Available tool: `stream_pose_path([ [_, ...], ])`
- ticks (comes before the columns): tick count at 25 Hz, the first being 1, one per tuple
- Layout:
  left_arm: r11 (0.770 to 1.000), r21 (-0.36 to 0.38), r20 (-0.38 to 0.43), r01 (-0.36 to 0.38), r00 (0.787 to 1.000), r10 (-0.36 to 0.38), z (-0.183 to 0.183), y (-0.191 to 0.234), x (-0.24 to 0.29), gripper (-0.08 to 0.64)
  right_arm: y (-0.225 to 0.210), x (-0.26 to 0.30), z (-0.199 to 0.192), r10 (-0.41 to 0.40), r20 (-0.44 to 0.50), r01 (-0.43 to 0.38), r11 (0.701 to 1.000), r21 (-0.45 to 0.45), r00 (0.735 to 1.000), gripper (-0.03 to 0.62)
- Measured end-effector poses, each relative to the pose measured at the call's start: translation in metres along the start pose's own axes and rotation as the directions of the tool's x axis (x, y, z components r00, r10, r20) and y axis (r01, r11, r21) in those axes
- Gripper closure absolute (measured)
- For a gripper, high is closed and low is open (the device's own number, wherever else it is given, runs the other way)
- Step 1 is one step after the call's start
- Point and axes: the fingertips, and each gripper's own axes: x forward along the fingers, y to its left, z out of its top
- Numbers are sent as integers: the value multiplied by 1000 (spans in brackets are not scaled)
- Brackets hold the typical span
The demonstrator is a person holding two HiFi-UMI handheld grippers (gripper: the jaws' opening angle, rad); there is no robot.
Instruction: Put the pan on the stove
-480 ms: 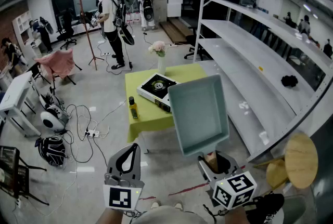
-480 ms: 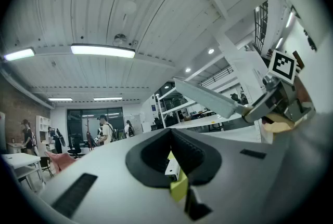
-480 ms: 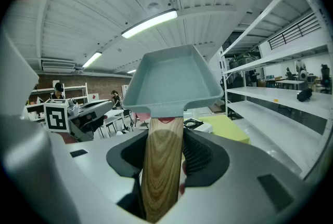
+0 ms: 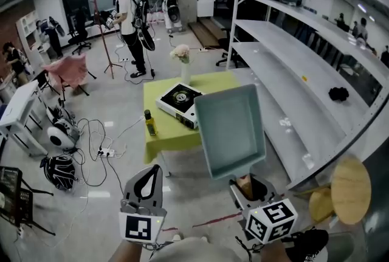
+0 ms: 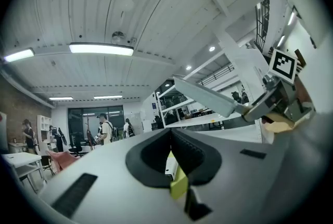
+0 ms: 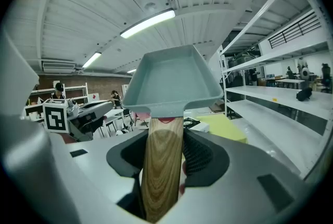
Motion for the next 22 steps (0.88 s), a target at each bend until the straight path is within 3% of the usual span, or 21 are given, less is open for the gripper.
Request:
stream_pose_path([
  [13,1000,11,-35,-9,999,9,-12,-24,21,552,-38,8,-18,20,-31,-20,1000,16,999,408],
  [22,1000,14,47,-11,999,10,-16,-9,54,552,-51,50,-15,33,-30,-31,998,50,999,408],
])
